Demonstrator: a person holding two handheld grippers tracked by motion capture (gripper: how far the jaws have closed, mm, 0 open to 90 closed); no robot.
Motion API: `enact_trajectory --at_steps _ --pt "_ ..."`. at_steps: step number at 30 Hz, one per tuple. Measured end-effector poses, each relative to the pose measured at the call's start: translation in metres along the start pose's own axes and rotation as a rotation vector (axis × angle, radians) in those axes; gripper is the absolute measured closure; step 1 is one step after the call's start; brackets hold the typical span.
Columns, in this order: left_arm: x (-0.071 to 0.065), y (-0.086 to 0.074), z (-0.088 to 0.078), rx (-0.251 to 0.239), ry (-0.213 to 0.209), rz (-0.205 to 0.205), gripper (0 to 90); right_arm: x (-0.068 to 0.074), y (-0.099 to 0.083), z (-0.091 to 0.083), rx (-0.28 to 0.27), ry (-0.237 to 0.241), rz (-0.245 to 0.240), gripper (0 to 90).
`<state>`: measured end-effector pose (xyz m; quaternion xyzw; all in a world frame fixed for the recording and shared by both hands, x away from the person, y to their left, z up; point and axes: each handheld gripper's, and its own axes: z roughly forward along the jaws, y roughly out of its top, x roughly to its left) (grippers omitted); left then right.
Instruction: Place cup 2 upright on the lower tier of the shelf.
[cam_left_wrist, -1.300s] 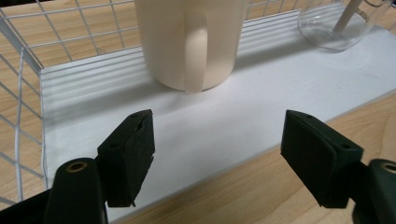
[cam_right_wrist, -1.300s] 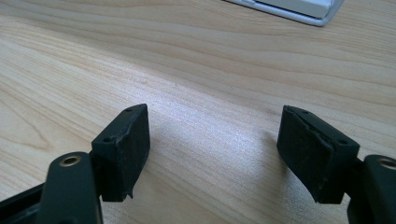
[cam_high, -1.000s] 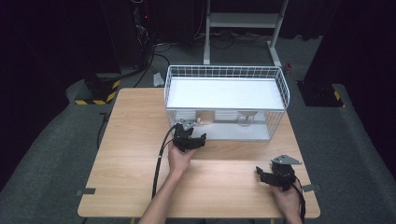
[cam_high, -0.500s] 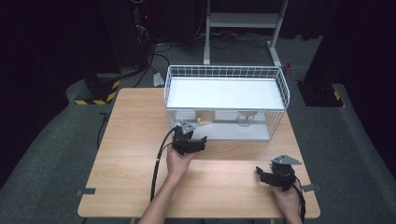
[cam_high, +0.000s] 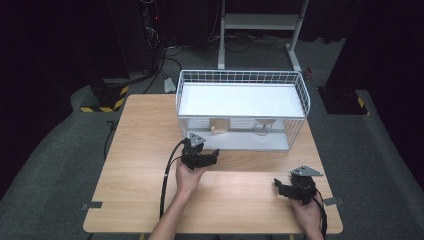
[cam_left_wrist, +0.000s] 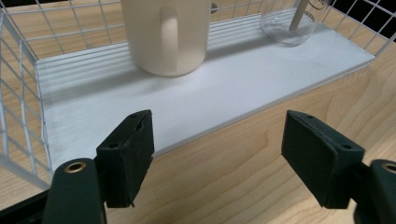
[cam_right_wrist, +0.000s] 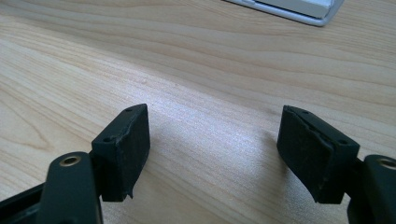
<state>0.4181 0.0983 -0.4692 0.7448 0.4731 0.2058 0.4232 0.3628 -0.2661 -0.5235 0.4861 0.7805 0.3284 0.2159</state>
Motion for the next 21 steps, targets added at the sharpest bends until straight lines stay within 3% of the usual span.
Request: enact_trajectory --at_steps 21 --pt "0.005 -0.015 -0.023 -0.017 0.008 -0.018 26.0 0.0 0.0 0.0 0.001 0.0 0.004 25.7"
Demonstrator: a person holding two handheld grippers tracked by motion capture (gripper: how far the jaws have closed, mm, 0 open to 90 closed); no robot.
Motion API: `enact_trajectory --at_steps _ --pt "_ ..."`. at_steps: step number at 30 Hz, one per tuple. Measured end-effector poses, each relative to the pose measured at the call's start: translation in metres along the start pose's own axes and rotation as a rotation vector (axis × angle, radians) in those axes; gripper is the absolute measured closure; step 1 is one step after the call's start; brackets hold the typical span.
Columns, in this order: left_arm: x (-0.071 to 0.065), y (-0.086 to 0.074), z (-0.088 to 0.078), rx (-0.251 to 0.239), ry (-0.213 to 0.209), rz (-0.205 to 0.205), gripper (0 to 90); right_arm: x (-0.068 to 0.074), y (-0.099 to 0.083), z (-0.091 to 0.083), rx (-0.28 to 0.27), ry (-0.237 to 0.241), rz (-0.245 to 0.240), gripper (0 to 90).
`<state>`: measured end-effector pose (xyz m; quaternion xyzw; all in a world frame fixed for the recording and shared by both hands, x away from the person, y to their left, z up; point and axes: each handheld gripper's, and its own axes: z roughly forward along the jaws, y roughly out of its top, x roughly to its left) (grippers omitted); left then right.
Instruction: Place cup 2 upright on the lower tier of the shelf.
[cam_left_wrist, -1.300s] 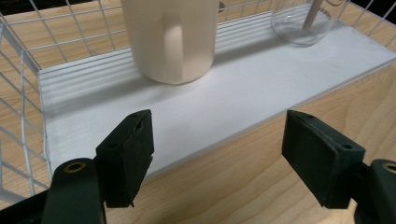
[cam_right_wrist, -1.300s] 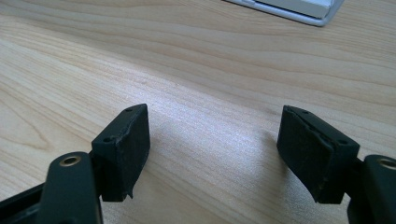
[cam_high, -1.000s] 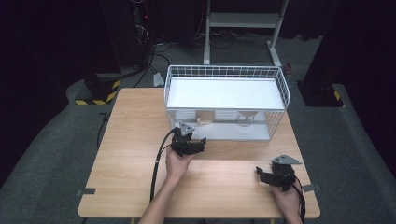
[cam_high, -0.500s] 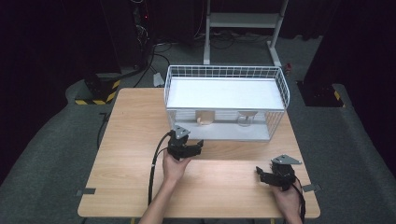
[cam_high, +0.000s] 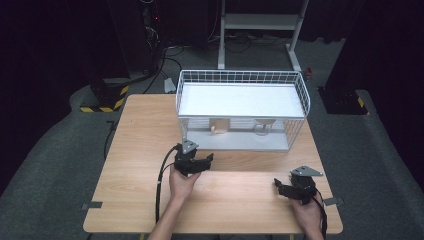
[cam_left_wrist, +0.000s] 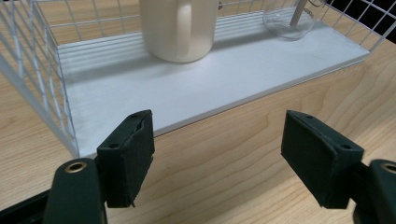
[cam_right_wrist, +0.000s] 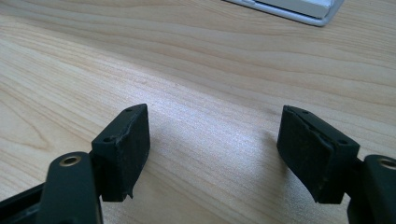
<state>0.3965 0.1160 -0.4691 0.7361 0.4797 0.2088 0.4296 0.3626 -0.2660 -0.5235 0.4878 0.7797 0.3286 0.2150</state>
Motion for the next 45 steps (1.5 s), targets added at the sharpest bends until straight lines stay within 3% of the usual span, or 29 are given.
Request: enact_trajectory --at_steps 23,45 --pt "0.001 -0.012 -0.017 -0.002 -0.021 -0.003 26.2 0.0 0.0 0.0 -0.001 0.0 -0.004 25.7" --pt "0.004 -0.028 -0.029 0.016 -0.009 -0.008 26.2 0.0 0.0 0.0 -0.001 0.0 -0.004 25.7"
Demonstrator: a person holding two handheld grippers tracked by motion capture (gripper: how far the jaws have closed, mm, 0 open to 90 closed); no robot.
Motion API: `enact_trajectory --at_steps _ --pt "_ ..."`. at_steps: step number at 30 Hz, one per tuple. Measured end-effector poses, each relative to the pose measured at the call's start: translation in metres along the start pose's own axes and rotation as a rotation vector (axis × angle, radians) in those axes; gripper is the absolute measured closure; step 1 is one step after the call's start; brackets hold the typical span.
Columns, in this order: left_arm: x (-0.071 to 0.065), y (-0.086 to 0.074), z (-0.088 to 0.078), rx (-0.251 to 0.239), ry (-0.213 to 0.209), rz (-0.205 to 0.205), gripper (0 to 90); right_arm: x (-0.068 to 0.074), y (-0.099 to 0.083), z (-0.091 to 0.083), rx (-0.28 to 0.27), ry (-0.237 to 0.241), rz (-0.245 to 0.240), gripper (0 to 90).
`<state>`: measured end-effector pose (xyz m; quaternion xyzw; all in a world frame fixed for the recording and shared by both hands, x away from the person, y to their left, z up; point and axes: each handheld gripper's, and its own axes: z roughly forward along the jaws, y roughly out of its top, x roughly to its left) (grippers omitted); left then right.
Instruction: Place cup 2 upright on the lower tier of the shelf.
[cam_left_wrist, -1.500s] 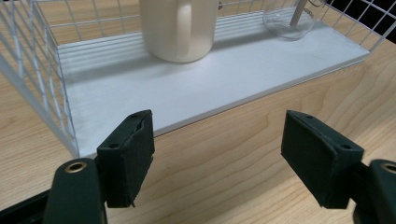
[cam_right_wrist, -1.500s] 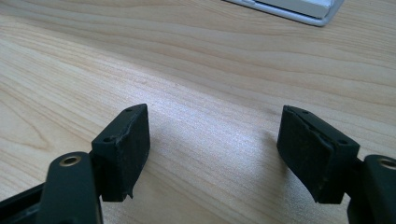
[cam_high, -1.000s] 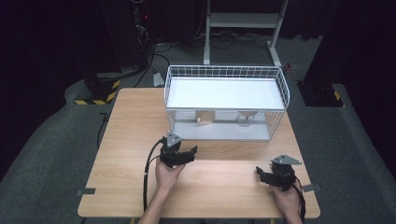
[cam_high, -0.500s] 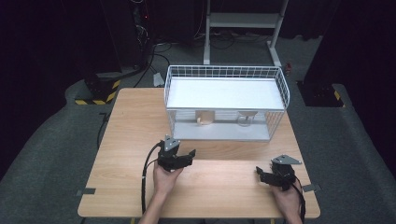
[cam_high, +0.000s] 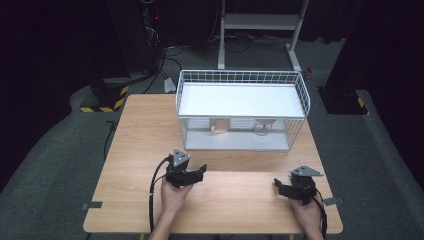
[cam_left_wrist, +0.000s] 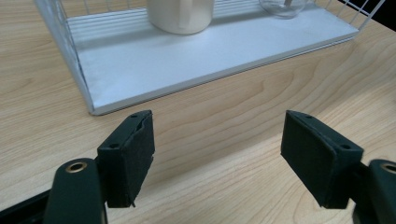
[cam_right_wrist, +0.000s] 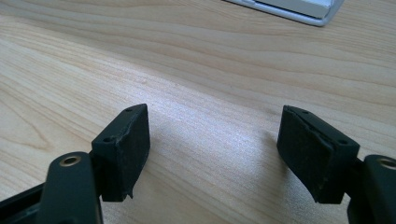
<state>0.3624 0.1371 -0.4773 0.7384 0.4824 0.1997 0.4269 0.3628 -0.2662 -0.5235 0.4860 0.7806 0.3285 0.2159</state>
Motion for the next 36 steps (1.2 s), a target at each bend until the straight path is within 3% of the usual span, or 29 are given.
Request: enact_trajectory --at_steps 24,36 --pt "0.018 -0.024 -0.003 0.056 0.041 -0.024 25.8 0.0 0.0 0.0 0.0 0.0 0.0 25.7" --pt "0.026 -0.035 -0.002 0.074 0.095 -0.038 25.1 0.0 0.0 0.0 0.0 0.0 0.001 25.7"
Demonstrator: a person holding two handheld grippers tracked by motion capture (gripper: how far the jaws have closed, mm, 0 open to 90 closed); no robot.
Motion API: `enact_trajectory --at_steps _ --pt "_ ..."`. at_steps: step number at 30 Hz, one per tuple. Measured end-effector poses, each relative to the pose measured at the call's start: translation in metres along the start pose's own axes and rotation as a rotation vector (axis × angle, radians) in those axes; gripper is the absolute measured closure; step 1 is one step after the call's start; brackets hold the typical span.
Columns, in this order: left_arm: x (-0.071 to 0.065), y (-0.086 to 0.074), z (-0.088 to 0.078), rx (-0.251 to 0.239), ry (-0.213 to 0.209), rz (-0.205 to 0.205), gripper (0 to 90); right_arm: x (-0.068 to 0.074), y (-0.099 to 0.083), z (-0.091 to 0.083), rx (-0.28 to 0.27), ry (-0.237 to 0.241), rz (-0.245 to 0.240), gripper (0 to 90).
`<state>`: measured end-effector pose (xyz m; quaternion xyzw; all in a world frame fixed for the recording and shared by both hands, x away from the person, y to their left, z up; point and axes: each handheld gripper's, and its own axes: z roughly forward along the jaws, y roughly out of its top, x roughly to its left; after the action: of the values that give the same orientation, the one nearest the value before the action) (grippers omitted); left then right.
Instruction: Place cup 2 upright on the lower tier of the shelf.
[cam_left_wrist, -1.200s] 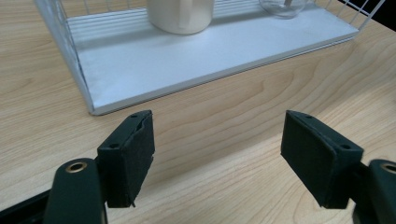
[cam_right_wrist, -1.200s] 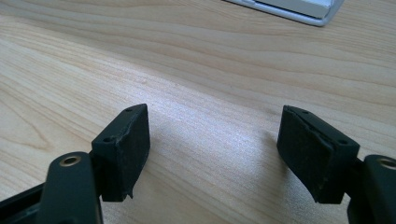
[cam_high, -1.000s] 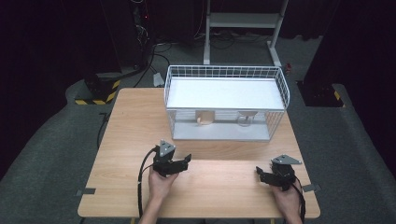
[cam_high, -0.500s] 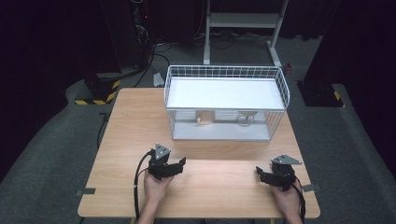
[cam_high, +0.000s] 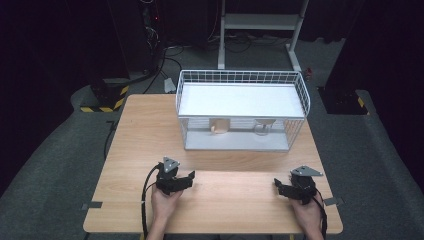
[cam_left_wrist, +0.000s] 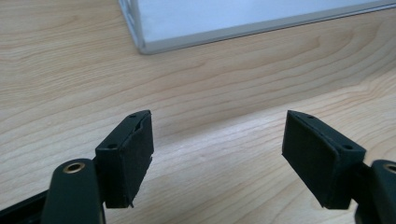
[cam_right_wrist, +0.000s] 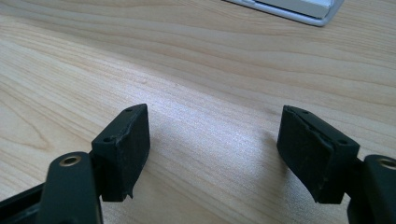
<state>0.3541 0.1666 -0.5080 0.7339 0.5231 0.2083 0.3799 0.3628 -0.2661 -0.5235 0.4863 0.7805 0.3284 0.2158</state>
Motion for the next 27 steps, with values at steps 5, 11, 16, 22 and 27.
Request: enact_trajectory --at_steps 5,11,16,22,27 --pt "0.004 -0.004 0.002 0.011 0.021 0.006 23.3 0.0 0.0 0.0 0.0 0.0 -0.001 25.7" --pt "0.006 -0.007 0.003 0.022 0.041 0.013 21.7 0.0 0.0 0.0 0.0 0.0 -0.001 25.7" --pt "0.006 -0.007 0.004 0.025 0.057 0.025 21.3 0.0 0.0 0.0 0.0 0.0 -0.001 25.7" --pt "0.007 -0.011 0.005 0.032 0.061 0.011 21.0 0.0 0.0 0.0 0.0 0.0 -0.001 25.6" --pt "0.008 -0.015 0.008 0.045 0.067 0.016 20.9 0.0 0.0 0.0 0.0 0.0 0.0 25.7"
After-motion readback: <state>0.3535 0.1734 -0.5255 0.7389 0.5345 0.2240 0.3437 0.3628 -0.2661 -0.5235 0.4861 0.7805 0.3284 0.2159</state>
